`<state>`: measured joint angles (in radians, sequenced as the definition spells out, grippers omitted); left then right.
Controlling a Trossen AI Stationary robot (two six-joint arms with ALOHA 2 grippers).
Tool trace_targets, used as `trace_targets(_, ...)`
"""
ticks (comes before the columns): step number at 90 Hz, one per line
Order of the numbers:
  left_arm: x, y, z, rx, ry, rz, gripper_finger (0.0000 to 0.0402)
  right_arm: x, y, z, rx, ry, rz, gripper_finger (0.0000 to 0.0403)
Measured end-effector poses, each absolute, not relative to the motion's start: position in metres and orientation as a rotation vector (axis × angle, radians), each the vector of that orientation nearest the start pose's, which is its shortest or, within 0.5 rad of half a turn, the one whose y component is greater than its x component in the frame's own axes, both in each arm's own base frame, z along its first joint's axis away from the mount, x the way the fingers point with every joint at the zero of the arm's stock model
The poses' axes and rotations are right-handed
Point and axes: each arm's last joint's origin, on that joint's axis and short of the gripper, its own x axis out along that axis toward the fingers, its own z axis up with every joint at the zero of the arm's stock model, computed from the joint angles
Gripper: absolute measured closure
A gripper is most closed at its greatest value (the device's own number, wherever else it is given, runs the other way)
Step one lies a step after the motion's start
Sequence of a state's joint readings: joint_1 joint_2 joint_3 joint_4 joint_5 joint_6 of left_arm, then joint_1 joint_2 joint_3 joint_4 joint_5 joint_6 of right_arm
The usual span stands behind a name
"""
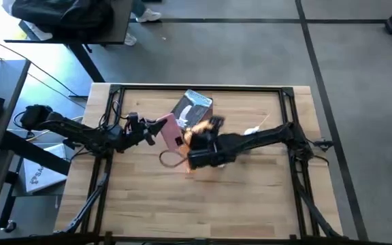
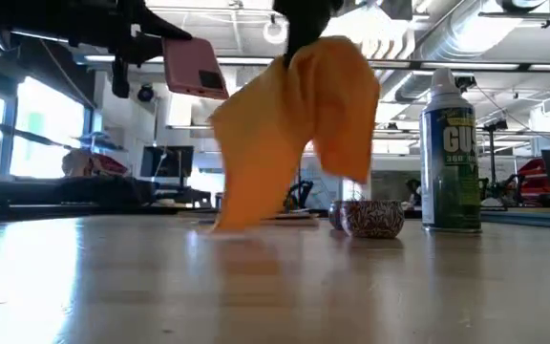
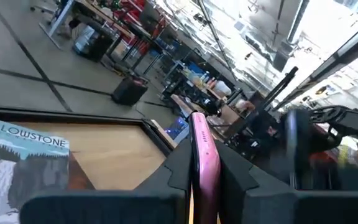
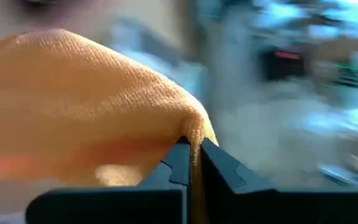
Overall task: Apply microfiber cloth
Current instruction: Wipe the pink phone with the orange microfiber cloth
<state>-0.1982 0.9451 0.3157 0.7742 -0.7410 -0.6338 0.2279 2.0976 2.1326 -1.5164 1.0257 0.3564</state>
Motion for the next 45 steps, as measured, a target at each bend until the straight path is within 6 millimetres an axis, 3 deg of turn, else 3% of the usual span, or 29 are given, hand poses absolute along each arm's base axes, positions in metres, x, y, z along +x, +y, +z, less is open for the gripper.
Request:
trace_targets(7, 0.187, -0.018, 0.235, -0.697, -0.3, 0.47, 0.038, 0.395, 0.054, 0.326, -0.57, 1.01, -0.952, 0.0403)
trace_targets(14, 0.188, -0.018, 0.235, -0.707, -0.296, 0.451, 0.038, 0.397, 0.041, 0.325, -0.48, 1.038, -0.945, 0.0403)
trace_targets(30, 0.189, -0.019, 0.234, -0.716, -0.29, 0.431, 0.038, 0.414, 0.016, 0.316, 0.04, 1.147, -0.658, 0.0403)
trace_targets(45, 0.191, -0.019, 0.232, -0.712, -0.282, 0.431, 0.038, 0.441, 0.026, 0.339, 0.03, 0.876, -0.474, 0.0403)
